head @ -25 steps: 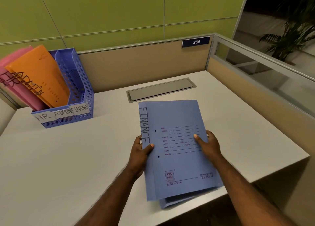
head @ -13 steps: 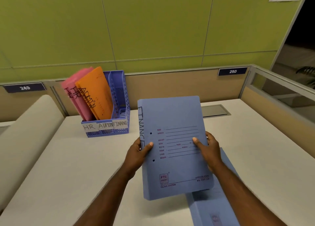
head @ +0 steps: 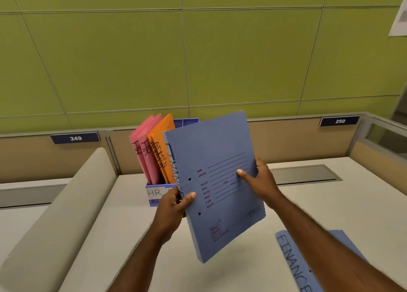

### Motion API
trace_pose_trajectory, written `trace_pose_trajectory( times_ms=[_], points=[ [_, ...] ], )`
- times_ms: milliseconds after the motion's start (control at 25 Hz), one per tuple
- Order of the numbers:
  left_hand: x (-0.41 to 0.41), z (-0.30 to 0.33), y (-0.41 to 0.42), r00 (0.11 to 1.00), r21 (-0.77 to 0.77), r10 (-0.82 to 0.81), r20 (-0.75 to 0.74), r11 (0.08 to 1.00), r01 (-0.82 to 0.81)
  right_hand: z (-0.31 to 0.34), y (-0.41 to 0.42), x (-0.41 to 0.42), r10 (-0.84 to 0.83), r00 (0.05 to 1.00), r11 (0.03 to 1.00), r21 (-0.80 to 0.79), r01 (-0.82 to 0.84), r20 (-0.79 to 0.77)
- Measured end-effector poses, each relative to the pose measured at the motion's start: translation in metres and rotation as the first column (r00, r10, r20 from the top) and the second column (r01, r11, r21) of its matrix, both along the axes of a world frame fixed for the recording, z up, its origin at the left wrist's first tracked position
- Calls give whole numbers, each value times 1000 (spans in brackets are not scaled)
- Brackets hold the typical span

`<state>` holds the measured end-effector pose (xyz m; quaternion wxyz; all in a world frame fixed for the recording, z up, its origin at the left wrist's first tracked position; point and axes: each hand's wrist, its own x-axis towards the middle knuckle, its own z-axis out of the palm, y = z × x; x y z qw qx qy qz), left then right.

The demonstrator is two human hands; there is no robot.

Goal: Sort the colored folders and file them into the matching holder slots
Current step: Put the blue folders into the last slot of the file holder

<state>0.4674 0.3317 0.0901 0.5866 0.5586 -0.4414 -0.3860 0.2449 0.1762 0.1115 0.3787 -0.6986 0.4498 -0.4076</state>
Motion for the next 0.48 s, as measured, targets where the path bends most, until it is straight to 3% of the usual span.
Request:
trace_pose_trajectory(
  times_ms=[200, 320, 480],
  points=[
    [35, 11, -5, 974, -150, 174, 146, 977, -152, 49, -20, 69, 96, 984, 980, -158, -120, -151],
    [47, 14, -16, 913, -230, 299, 278, 943, -239, 82, -31, 105, 124, 963, 945, -267, -188, -240],
    [53, 27, -33, 834, -362, 444, 327, 874, -323, 123, -47, 140, 193, 930, 880, -365, -305, -313]
  ],
)
